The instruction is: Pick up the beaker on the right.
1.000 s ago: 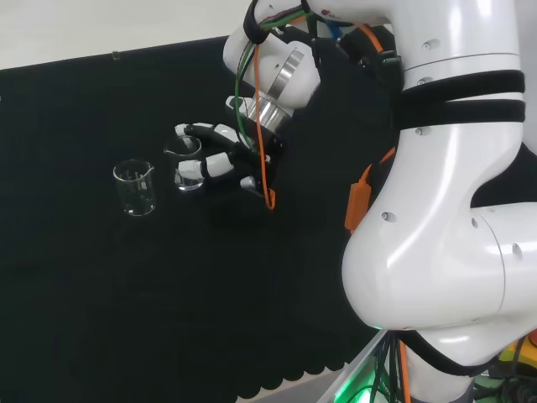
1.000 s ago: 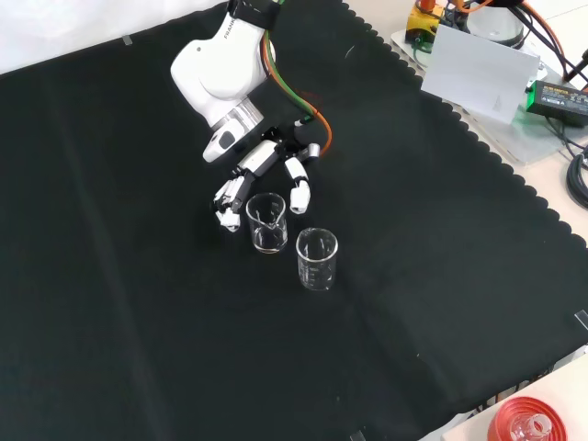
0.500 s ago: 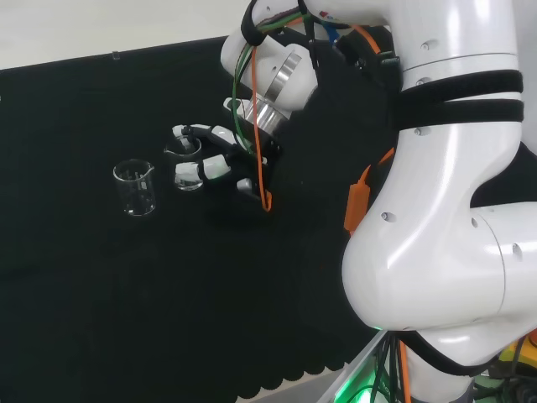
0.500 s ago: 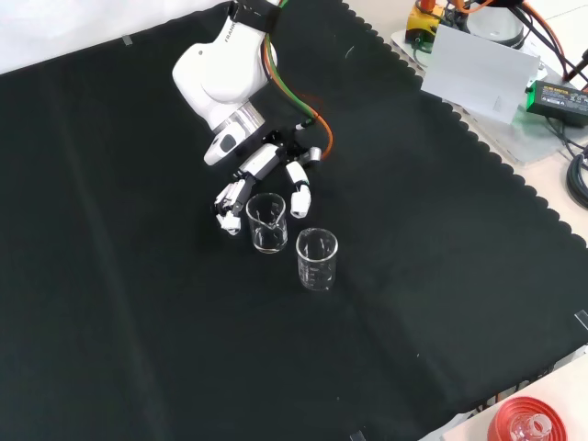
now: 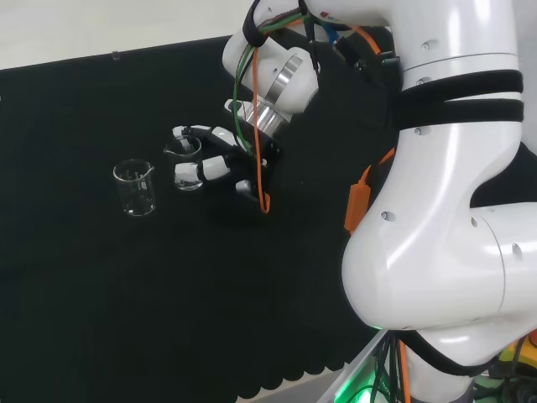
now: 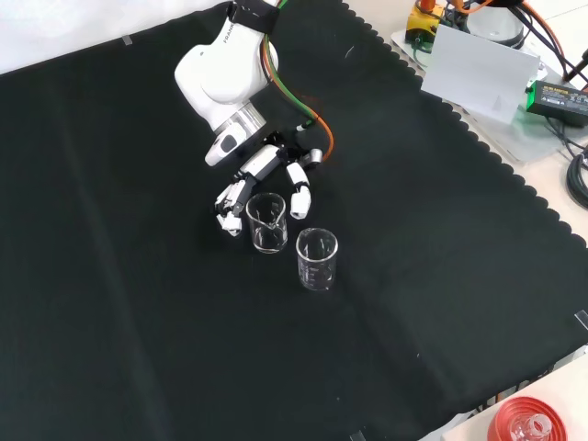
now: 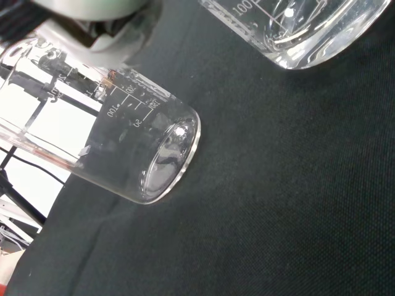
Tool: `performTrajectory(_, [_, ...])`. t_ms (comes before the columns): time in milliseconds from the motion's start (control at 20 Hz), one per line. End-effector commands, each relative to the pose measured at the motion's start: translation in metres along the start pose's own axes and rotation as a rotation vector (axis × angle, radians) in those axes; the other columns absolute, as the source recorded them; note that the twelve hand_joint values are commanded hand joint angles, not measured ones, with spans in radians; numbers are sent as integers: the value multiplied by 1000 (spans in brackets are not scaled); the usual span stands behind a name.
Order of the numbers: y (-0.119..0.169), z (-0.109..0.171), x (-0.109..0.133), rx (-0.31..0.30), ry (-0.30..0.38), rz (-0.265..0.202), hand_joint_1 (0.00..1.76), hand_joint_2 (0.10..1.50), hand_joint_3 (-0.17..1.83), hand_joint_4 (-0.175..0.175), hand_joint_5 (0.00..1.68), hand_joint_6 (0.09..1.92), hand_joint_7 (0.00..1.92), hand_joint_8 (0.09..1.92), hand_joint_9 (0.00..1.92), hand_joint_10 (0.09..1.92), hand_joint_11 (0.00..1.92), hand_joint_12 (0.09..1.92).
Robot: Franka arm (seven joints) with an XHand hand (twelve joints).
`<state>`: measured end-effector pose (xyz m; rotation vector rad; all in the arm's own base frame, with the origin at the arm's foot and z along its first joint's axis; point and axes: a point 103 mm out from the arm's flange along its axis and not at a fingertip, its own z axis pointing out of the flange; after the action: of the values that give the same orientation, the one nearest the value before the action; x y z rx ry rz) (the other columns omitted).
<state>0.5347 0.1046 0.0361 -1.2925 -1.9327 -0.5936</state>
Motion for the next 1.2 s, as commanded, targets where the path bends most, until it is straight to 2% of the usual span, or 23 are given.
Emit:
performTrajectory(50, [1, 4, 0, -3, 8, 3, 856, 511, 578, -96, 369, 87, 269, 707, 341, 703, 0, 1189])
performTrajectory(950, [7, 10, -1, -8, 28, -8, 868, 504, 602, -81, 432, 87, 328, 691, 380, 687, 0, 1209])
performTrajectory(1200, [10, 12, 1, -15, 22, -14, 879, 503, 608, -62, 534, 128, 392, 656, 418, 653, 0, 1221])
